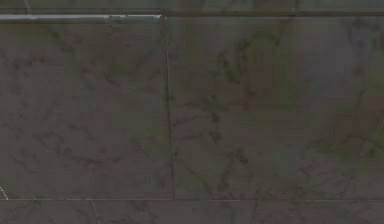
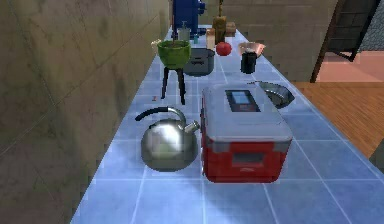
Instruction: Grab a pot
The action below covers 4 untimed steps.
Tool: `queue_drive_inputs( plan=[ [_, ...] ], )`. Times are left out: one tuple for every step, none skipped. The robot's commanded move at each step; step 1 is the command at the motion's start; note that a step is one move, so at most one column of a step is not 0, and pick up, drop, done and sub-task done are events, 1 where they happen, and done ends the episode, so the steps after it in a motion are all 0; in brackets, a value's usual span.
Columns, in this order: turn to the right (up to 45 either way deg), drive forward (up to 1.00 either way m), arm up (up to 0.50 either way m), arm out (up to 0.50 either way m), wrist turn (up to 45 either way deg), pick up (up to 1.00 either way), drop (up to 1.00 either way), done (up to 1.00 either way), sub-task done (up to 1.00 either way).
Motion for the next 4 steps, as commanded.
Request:
queue_drive_inputs(
  plan=[
    [0.0, 0.0, 0.5, 0.0, 0.0, 0.0, 0.0, 0.0, 0.0],
    [0.0, 0.0, 0.38, 0.0, 0.0, 0.0, 0.0, 0.0, 0.0],
    [0.0, 0.0, 0.0, 0.14, 0.0, 0.0, 0.0, 0.0, 0.0],
    [0.0, 0.0, 0.0, 0.0, 45.0, 0.0, 0.0, 0.0, 0.0]
  ],
)
